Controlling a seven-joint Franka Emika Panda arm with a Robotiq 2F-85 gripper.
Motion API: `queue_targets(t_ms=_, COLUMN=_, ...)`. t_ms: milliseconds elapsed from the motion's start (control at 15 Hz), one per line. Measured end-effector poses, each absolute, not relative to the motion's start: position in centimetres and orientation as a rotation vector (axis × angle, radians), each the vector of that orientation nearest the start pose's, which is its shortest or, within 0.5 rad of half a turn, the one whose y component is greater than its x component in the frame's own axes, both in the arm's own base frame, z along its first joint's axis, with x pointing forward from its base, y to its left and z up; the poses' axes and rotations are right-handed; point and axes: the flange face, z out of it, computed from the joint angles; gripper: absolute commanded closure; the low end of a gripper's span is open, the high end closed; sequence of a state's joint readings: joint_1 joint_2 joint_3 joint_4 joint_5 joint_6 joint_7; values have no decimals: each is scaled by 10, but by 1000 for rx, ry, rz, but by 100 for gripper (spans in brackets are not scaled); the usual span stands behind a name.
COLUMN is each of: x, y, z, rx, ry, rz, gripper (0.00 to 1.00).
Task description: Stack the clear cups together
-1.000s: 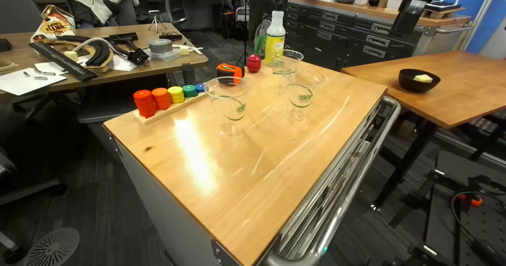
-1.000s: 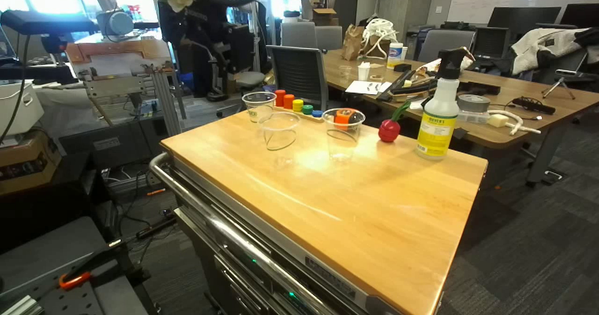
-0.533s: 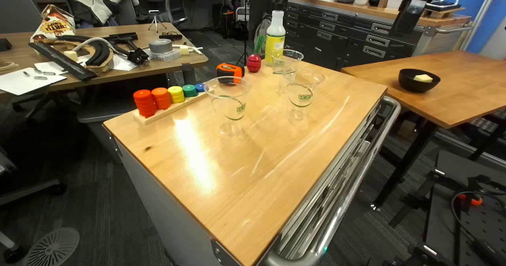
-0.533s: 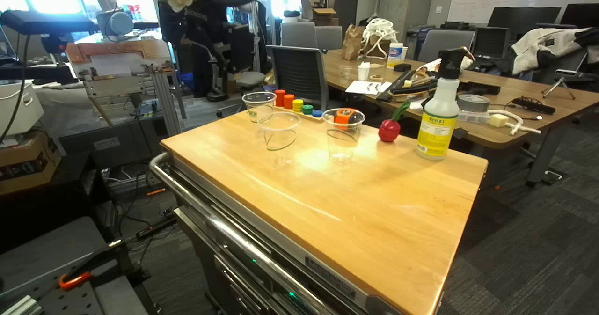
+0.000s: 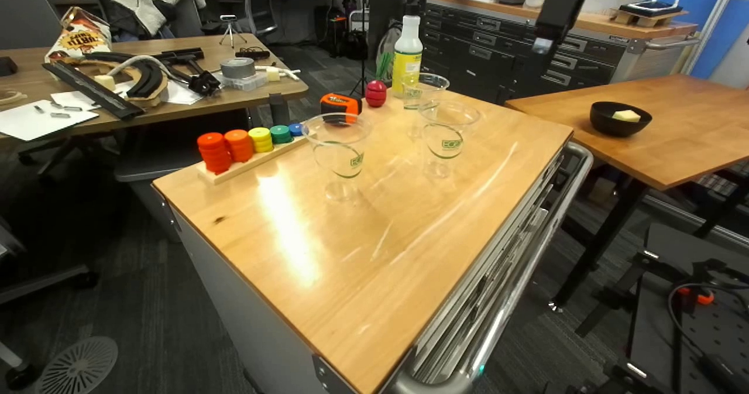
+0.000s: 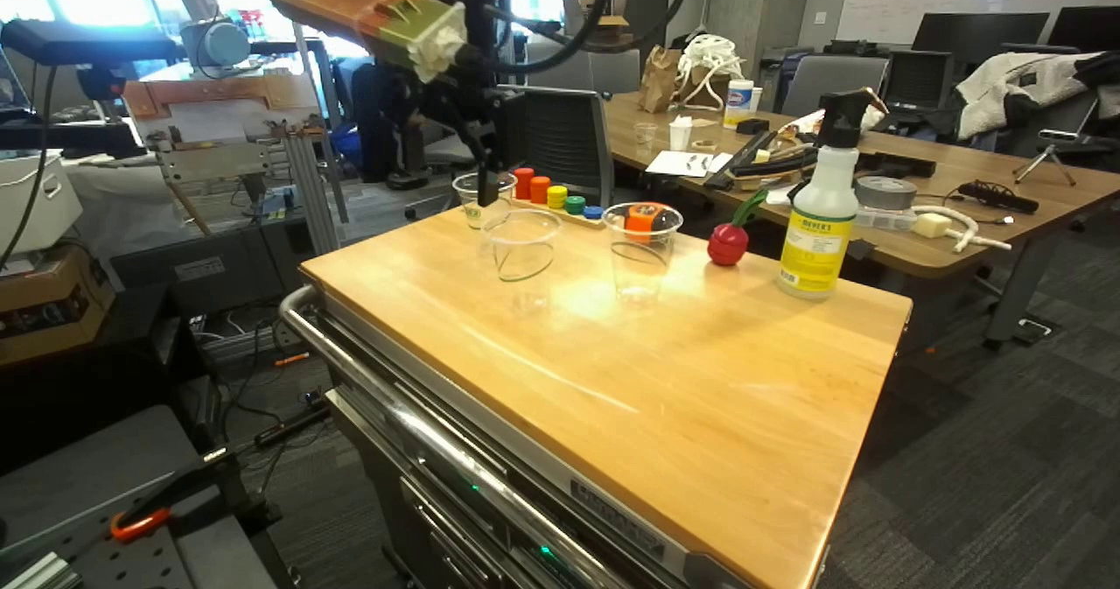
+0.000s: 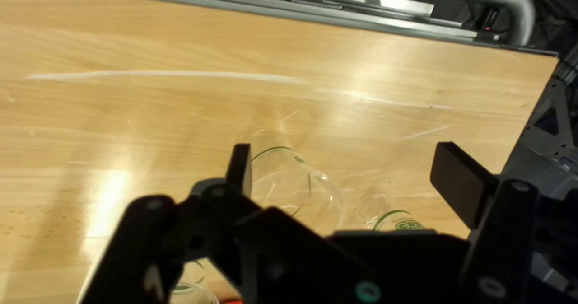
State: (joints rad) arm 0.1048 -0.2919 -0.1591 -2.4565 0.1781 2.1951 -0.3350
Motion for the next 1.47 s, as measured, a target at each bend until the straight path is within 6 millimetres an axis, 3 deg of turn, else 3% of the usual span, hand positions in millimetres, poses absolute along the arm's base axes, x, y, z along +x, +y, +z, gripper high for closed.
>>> queue_targets(t_ms=400, x=515, y=-27, z=358, rx=-3064, ry=-195, rz=-73, gripper=0)
queue_targets(t_ms=467, x=523, y=-29, z=353, rx=-3089, ry=-186, rz=-73, gripper=20)
queue_targets(t_ms=733, x=540, y=-33, z=345, rx=-3147, ry=-159, rz=-60, gripper=51)
queue_targets(t_ms=1067, x=541, y=-29, z=334, rx=-3145, ry=-169, rz=-3, gripper=89)
queue_targets(t_ms=1267, x=540, y=-28, z=327, rx=-3142, ry=-171, rz=42, gripper=96)
queue_targets(t_ms=1467, x=543, y=-27, z=333, rx=-3136, ry=-165, rz=40, gripper=96)
